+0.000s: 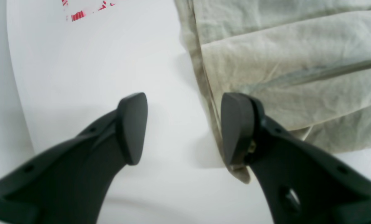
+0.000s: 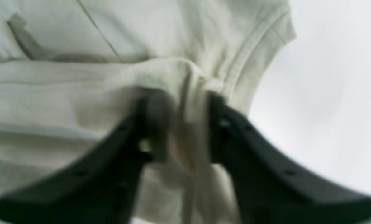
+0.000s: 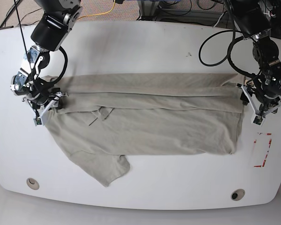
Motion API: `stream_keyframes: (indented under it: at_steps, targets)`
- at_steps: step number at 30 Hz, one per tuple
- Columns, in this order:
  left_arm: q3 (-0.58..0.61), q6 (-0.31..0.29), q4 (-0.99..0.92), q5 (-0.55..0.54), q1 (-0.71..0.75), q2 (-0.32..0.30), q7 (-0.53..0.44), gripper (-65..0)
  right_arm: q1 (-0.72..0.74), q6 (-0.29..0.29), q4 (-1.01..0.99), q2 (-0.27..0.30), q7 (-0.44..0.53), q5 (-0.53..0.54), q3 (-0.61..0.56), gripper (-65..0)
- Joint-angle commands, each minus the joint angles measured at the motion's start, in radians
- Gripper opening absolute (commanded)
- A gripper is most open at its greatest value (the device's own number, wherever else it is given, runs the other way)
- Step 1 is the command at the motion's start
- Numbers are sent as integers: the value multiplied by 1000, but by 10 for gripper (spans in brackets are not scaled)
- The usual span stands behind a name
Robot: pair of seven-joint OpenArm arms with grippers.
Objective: Layout the t-shirt on the table in an organized manner, then fold the t-shirt properly
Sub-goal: 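Hold the shirt edge with both grippers and adjust the grip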
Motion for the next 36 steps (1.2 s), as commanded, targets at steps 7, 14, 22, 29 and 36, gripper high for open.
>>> stream_keyframes:
  at_steps: [7, 14, 22, 29, 36]
  targets:
    - [-3, 2, 21, -6, -19, -9, -14, -297, 25, -1, 18, 16, 19, 10, -3, -609]
    - [-119, 2, 20, -40, -25, 25, -13, -292, 22, -1, 21, 16, 15, 10, -3, -612]
    - [-180, 2, -29, -186, -25, 13, -13, -217, -1, -1, 26, 16, -5, 10, -3, -612]
    - [-180, 2, -97, -186, -56, 19, -13, -204, -21, -1, 83, 11, -5, 10, -3, -614]
    - [-175, 44, -207, -186, -113, 19, -17, -204, -47, -1, 157, -19, -8, 10, -7, -614]
